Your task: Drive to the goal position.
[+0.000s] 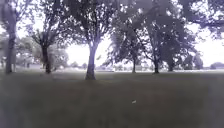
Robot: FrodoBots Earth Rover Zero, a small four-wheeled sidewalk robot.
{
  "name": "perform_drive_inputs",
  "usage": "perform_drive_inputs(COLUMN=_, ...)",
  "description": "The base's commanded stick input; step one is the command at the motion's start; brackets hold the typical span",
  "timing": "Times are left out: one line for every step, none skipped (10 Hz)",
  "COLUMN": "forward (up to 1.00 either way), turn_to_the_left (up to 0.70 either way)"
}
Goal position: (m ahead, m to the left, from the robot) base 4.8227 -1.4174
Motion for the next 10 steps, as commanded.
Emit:
perform_drive_inputs(forward=0.7, turn_to_the_left=0.0)
perform_drive_inputs(forward=0.7, turn_to_the_left=0.0)
perform_drive_inputs(forward=0.7, turn_to_the_left=0.0)
perform_drive_inputs(forward=0.7, turn_to_the_left=0.0)
perform_drive_inputs(forward=0.7, turn_to_the_left=0.0)
perform_drive_inputs(forward=0.7, turn_to_the_left=0.0)
perform_drive_inputs(forward=0.7, turn_to_the_left=0.0)
perform_drive_inputs(forward=0.7, turn_to_the_left=0.0)
perform_drive_inputs(forward=0.7, turn_to_the_left=0.0)
perform_drive_inputs(forward=0.7, turn_to_the_left=0.0)
